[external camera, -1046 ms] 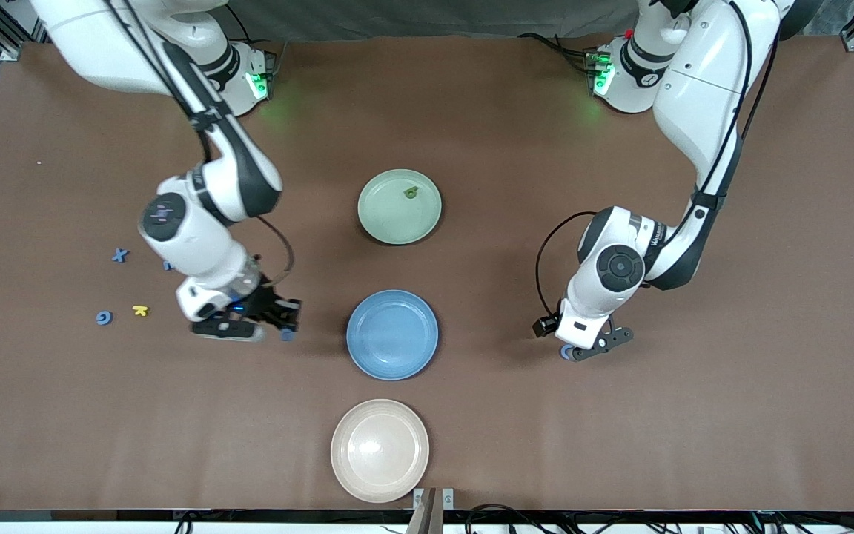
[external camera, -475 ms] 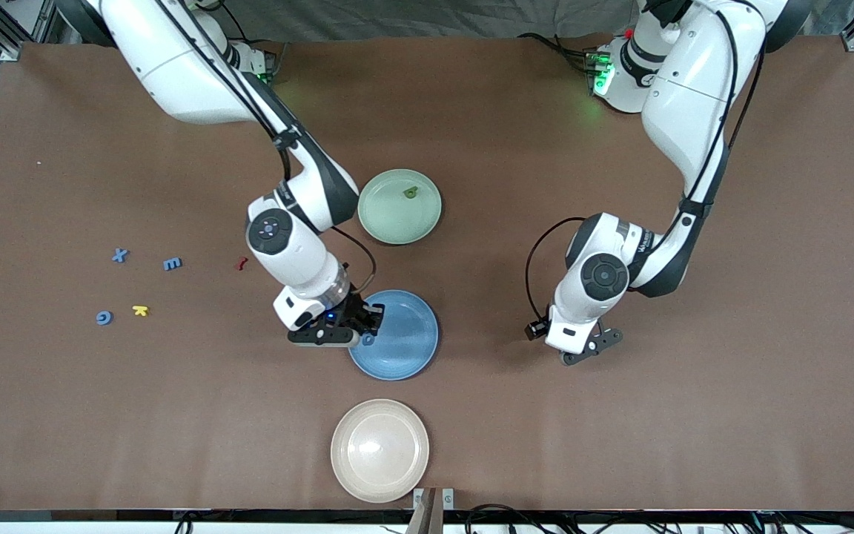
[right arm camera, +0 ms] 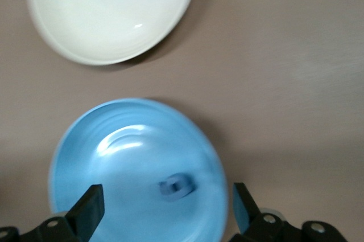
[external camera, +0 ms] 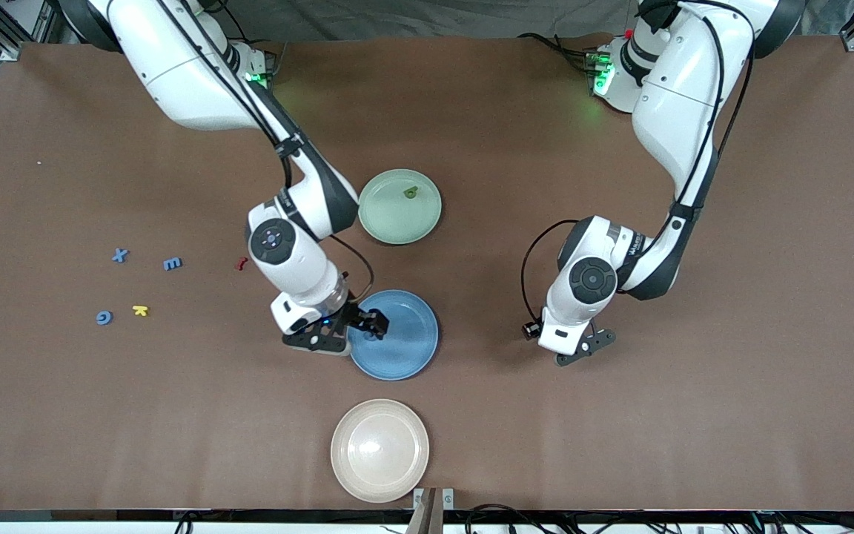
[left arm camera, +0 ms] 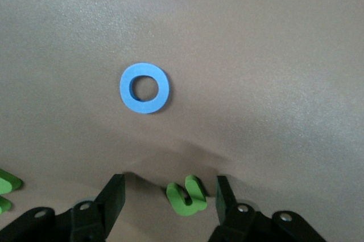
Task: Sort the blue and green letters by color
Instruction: 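Drop the g on the blue plate while the left gripper grasps the u, then drop the u on the green plate while the right gripper grasps the E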
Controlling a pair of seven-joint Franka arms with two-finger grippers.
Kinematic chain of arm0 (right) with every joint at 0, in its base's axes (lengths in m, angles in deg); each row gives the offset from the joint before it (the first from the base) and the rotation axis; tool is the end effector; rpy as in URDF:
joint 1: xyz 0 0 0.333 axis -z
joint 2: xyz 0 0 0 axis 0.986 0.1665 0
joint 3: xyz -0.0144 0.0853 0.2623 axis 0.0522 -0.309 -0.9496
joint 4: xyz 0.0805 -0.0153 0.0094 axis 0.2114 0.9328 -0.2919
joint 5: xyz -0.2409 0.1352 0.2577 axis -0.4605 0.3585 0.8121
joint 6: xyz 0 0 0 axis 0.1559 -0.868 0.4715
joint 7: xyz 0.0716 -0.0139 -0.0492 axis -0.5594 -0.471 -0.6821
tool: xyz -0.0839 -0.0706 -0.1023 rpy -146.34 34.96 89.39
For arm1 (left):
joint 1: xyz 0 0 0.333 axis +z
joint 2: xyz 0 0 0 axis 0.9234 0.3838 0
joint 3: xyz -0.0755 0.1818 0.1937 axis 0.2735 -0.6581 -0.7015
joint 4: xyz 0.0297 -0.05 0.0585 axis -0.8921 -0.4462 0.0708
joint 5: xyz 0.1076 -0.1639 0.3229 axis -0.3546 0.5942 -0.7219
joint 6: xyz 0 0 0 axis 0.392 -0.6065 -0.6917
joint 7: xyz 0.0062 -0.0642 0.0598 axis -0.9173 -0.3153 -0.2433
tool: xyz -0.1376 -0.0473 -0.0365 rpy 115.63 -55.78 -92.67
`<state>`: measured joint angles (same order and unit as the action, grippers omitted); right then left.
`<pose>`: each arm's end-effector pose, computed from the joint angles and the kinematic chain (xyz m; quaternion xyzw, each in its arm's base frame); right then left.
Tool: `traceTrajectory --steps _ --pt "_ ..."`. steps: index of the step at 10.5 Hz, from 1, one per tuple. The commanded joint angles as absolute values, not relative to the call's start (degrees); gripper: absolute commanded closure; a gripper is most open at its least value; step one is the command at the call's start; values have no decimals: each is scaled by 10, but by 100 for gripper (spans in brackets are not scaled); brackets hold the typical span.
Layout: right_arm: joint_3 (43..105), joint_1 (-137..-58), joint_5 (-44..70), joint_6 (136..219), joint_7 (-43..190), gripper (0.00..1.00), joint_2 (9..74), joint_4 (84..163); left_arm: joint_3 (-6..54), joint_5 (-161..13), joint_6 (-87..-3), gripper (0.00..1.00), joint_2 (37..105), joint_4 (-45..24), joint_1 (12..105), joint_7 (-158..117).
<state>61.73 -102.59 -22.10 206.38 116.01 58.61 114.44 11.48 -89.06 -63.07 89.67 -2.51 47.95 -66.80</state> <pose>0.6168 0.3332 0.1973 -0.9855 0.1025 -0.0799 0.1095 0.5957 -0.2716 0.1180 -0.9770 -0.2132 0.0012 0.0065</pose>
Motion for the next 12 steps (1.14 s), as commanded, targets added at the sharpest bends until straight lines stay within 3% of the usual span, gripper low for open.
traceTrajectory --steps 1,2,4,5,8,12 --pt "651 -987 -211 1990 1162 0 559 1143 99 -891 -619 33 908 -6 461 -679" --pt "665 -972 -211 1961 1164 0 552 1143 98 -891 -619 44 907 -6 460 -679" --pt "668 -918 -213 1939 1159 0 530 1170 97 -892 -619 79 907 -7 456 -679" --pt "668 -891 -215 1939 1159 0 510 1199 98 -892 -619 87 907 -7 455 -679" --pt "669 -810 -218 1945 1164 0 454 1300 98 -893 -619 100 907 -7 455 -679" --pt "670 -733 -222 2050 1200 0 381 1462 102 -892 -601 100 885 -8 443 -679"
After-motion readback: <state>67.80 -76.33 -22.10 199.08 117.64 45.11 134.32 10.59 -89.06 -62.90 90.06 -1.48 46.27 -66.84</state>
